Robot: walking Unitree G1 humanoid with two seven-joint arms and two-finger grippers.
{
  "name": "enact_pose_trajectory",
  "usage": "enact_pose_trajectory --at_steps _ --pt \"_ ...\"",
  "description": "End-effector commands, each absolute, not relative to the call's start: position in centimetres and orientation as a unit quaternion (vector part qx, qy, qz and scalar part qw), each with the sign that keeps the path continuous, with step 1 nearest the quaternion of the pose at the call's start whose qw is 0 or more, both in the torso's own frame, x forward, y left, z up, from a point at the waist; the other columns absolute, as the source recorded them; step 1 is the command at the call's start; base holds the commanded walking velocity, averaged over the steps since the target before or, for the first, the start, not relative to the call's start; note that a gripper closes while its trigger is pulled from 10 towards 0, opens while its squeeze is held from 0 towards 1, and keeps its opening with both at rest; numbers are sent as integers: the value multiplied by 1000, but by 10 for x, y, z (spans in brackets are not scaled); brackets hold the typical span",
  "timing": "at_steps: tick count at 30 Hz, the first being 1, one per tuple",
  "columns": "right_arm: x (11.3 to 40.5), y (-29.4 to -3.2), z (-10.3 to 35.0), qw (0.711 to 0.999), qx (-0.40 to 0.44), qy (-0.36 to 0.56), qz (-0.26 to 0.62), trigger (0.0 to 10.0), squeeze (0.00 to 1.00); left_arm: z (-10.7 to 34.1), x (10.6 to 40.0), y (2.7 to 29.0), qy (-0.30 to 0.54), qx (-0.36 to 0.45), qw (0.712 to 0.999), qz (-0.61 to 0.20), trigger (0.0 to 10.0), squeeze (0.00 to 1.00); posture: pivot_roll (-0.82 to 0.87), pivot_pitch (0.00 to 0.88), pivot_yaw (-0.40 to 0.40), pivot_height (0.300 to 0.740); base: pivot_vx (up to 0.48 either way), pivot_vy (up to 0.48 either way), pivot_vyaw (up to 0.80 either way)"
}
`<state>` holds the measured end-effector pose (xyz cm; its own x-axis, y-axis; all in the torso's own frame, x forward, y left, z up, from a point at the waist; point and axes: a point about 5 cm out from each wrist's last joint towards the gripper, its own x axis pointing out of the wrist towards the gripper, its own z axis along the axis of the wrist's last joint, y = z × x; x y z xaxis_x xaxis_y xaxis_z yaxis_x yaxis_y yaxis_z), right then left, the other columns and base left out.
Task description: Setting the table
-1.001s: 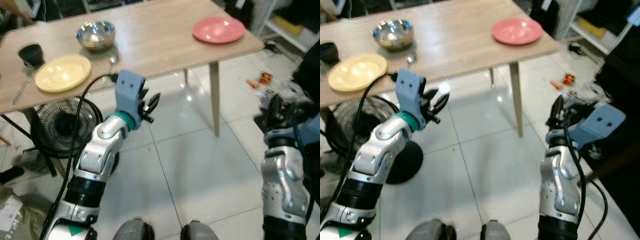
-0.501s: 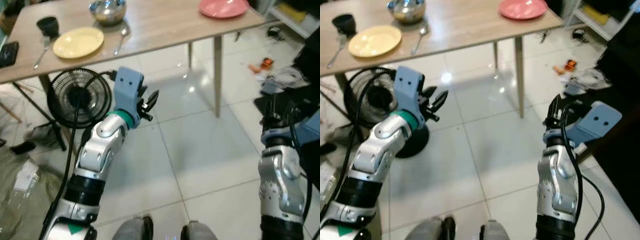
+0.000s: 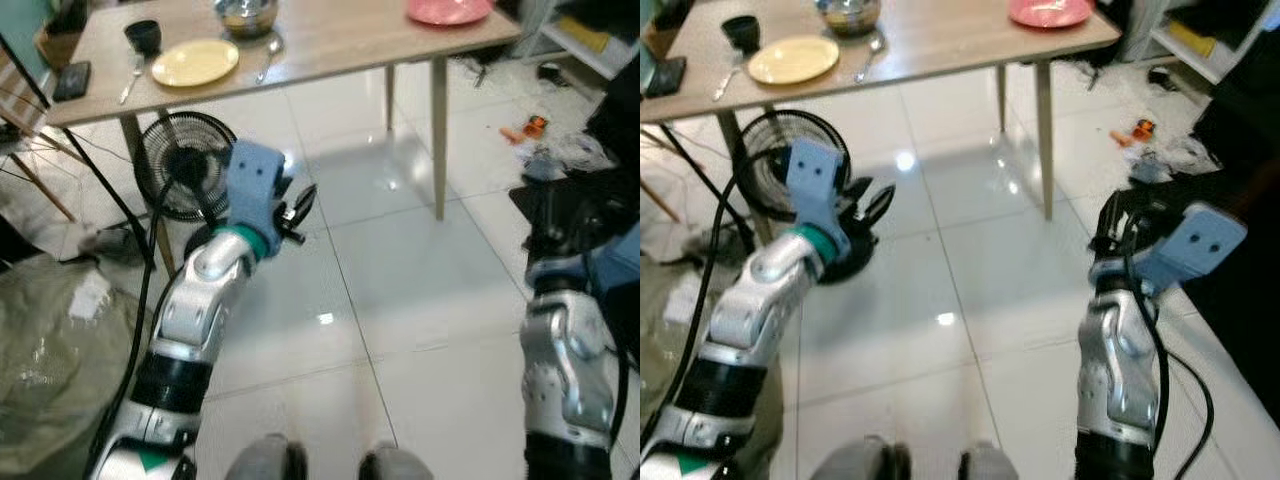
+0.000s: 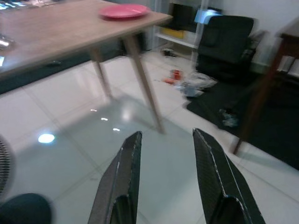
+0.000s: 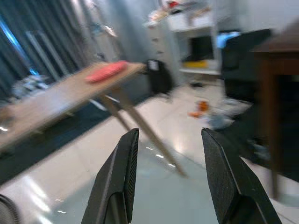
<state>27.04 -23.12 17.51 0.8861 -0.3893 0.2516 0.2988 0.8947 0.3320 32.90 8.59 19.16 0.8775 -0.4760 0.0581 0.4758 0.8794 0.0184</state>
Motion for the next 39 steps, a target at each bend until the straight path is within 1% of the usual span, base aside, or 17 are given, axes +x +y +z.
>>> enact_pose_trajectory --at_steps 1,39 --pt "271 -230 173 961 144 -152 -178 10000 0 187 330 90 -19 0 971 -238 10000 0 -44 14 124 740 0 0 -800" --pt "271 -230 174 961 148 -152 -178 10000 0 189 335 95 -27 11 977 -210 10000 0 -43 12 122 740 0 0 -800"
